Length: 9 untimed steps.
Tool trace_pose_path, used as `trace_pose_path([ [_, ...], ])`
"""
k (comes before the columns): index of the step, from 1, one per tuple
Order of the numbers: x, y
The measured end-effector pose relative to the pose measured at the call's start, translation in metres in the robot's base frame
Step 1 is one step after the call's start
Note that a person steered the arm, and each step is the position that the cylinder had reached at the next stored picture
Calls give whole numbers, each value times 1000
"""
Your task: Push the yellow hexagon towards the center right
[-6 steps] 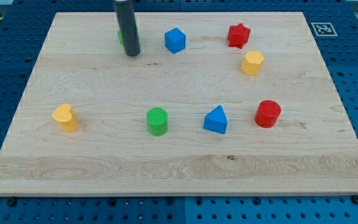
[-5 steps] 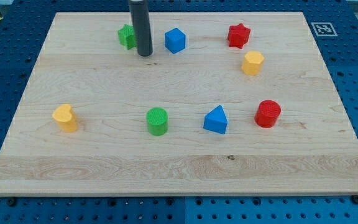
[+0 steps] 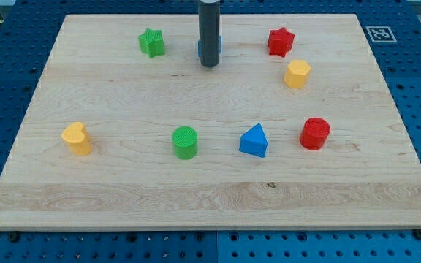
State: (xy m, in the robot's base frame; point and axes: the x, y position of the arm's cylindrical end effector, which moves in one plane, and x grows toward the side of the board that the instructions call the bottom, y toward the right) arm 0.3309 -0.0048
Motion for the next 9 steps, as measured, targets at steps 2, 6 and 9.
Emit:
trace_pose_path([
  [2,18,12],
  [6,14,83],
  [9,14,144],
])
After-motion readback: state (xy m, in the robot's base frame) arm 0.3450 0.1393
